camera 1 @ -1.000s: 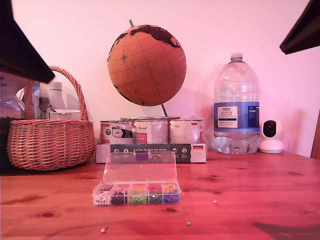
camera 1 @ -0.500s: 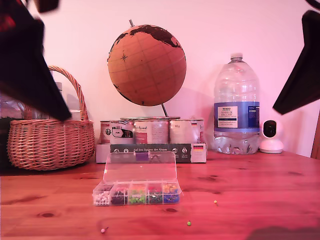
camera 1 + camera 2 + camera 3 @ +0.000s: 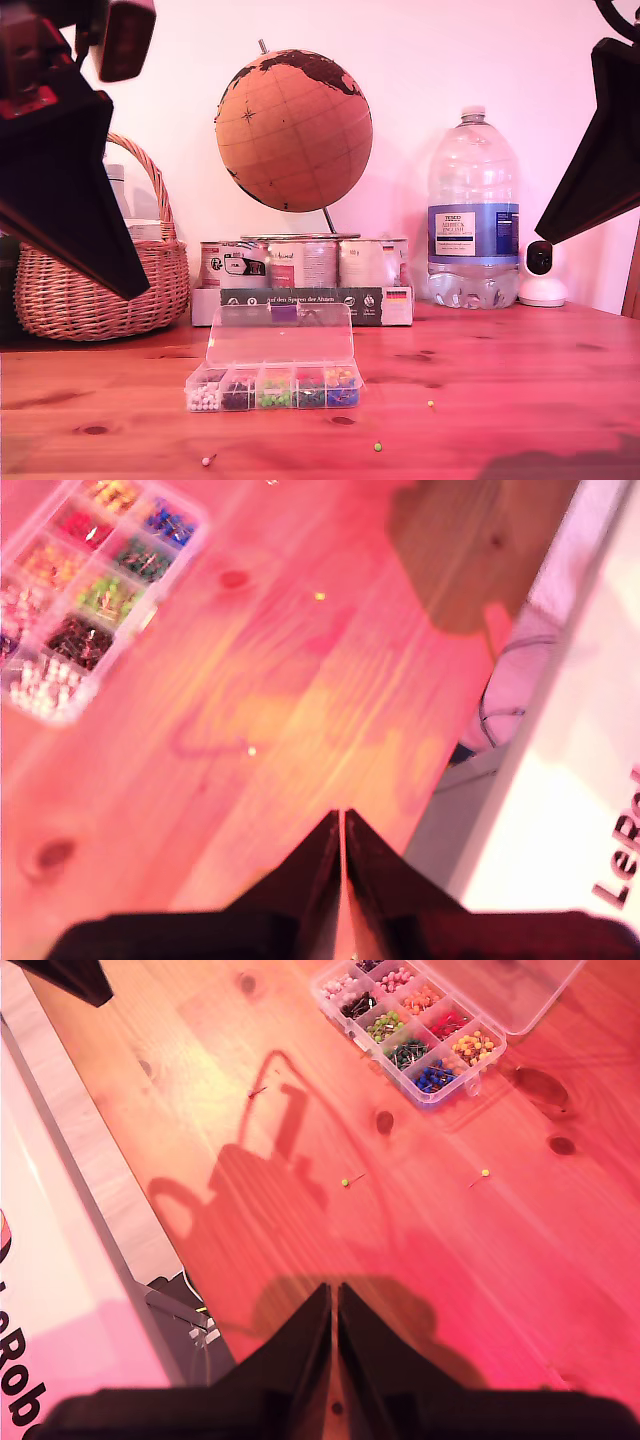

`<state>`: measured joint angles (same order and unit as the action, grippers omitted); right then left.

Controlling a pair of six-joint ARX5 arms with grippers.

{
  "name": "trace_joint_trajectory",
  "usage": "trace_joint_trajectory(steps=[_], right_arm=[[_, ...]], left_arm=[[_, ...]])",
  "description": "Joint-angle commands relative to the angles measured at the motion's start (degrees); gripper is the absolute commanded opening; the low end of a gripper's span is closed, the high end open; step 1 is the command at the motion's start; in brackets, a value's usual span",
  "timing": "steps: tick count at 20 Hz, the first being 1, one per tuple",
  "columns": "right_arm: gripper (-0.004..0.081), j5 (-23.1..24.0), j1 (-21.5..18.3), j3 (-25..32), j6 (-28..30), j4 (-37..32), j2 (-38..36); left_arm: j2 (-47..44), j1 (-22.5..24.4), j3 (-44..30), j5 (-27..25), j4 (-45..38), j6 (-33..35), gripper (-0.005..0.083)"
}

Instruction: Sort the loose pins on the table into their correct compartments

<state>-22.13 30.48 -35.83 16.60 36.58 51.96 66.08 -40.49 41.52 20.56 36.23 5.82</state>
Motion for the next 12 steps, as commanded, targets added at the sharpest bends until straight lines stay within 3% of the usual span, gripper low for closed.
trace_joint_trajectory(steps=[1,3,4,5,6,7,12], right_arm=[[-0.0013,-0.2,0.3,-0.3,0.3,-0.3,0.0],[-0.0013,-0.2,0.3,-0.3,0.3,-0.3,0.0],[-0.0013,-0.2,0.3,-0.3,0.3,-0.3,0.0],[-0.0013,-0.2,0.3,-0.3,0.3,-0.4,0.0],[-0.0013,-0.2,0.3,-0.3,0.2,-0.7,0.0],[-0.0013,-0.2,0.3,-0.3,0.0,-0.9,0.0],[-0.0013,-0.2,0.3,-0.3,-0.3,-1.2,0.0]], left_arm=[[-0.1,-0.2,0.0,-0.1,-0.1,-6.7,-0.0011],[-0.1,-0.2,0.0,-1.6,0.0,-10.3,-0.0011],[0.0,-0.2,0.0,-2.8,0.3,-15.8,-0.0011],[0.0,-0.2,0.0,-3.9,0.7,-15.8,-0.0011],[0.0,-0.2,0.0,-4.1,0.9,-22.1,-0.0011],[0.0,-0.2,0.0,-4.0,0.5,-24.2,-0.0011],[-0.1,-0.2,0.0,-2.4,-5.0,-27.6,-0.0011]])
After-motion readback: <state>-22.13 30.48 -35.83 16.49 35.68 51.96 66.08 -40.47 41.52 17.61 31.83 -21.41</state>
